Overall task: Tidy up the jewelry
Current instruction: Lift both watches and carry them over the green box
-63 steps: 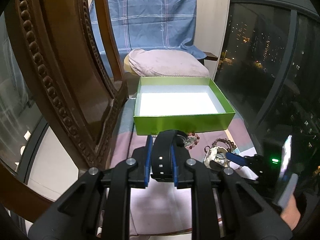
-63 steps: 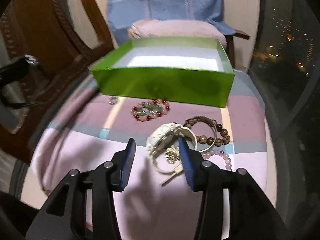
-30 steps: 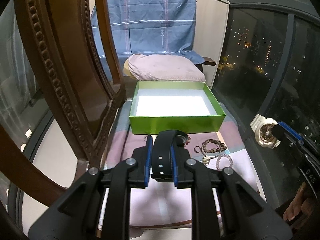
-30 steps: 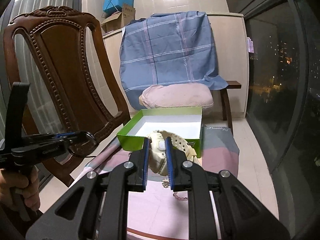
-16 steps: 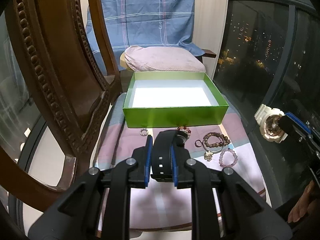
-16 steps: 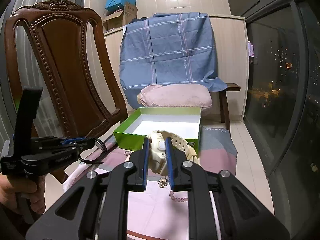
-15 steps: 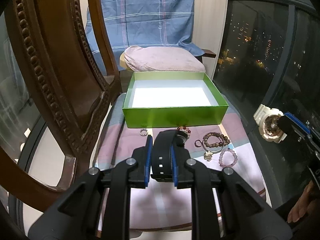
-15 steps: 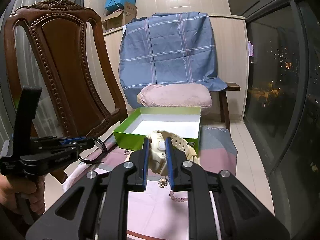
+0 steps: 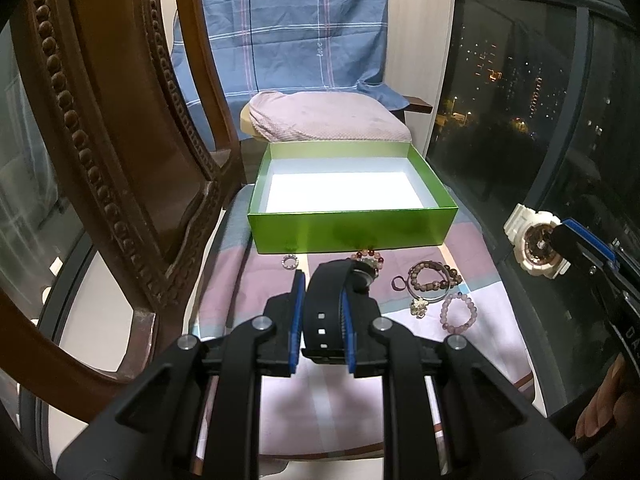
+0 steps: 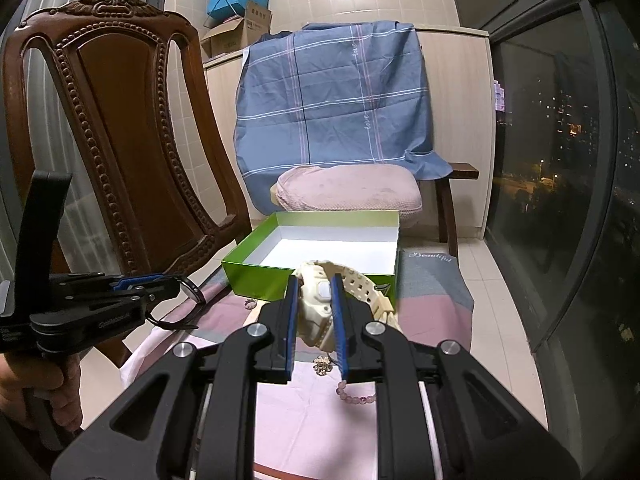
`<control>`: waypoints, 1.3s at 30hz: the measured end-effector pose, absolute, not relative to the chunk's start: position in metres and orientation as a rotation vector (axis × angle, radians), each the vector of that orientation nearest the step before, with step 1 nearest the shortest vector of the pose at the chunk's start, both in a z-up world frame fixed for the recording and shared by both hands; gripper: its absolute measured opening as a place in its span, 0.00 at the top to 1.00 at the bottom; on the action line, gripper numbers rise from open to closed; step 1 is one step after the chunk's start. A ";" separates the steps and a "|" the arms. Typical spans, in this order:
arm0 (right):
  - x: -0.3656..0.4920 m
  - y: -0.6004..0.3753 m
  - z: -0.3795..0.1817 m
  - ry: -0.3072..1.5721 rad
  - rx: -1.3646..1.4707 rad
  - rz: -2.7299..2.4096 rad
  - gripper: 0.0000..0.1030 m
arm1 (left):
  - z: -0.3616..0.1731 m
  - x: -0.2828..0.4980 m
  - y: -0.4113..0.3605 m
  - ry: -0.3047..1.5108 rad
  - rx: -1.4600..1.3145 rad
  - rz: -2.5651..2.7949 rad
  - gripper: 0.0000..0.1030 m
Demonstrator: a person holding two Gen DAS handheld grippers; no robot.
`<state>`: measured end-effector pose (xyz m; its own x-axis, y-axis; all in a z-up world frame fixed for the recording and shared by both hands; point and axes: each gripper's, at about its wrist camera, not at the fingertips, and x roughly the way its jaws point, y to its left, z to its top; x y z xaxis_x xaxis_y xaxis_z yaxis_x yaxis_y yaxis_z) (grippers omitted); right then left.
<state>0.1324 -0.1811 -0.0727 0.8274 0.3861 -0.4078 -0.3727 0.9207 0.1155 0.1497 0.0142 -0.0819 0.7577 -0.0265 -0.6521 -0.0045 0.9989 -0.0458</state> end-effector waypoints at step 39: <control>0.324 -0.162 -0.038 0.520 0.040 0.402 0.84 | -0.048 0.326 0.043 0.764 -0.131 0.005 0.84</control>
